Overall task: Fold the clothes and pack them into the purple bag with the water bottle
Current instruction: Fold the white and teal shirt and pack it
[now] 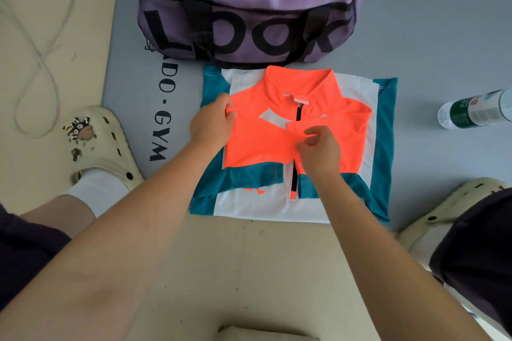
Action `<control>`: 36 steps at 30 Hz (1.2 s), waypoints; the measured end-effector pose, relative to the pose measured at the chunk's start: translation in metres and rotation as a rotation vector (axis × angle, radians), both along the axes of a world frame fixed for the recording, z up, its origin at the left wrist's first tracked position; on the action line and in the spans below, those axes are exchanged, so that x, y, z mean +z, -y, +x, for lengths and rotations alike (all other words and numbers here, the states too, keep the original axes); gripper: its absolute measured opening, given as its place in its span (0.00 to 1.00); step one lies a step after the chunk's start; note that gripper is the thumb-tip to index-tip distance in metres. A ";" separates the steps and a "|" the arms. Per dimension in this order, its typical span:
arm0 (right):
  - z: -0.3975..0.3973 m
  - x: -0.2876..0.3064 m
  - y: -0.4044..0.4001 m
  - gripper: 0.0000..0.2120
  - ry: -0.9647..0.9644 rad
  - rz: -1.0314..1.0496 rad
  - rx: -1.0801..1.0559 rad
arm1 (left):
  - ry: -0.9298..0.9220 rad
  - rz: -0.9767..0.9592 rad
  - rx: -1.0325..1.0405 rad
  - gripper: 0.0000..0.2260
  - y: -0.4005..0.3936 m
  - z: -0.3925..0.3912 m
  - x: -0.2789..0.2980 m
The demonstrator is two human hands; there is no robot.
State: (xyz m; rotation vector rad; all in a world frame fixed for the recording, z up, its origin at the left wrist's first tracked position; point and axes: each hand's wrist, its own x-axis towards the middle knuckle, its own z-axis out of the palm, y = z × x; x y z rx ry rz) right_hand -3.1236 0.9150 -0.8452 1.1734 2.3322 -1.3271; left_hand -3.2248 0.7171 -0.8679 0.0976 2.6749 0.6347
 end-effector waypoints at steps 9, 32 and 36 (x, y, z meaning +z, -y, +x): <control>0.003 -0.003 -0.001 0.18 0.108 -0.136 -0.157 | -0.206 -0.036 -0.393 0.11 -0.016 0.042 0.007; 0.030 -0.004 0.021 0.12 0.209 -0.144 0.182 | -0.087 -0.033 -0.404 0.23 -0.001 0.073 -0.005; 0.043 -0.004 0.012 0.08 0.214 -0.119 0.104 | -0.088 -0.119 -0.469 0.32 0.000 0.084 -0.011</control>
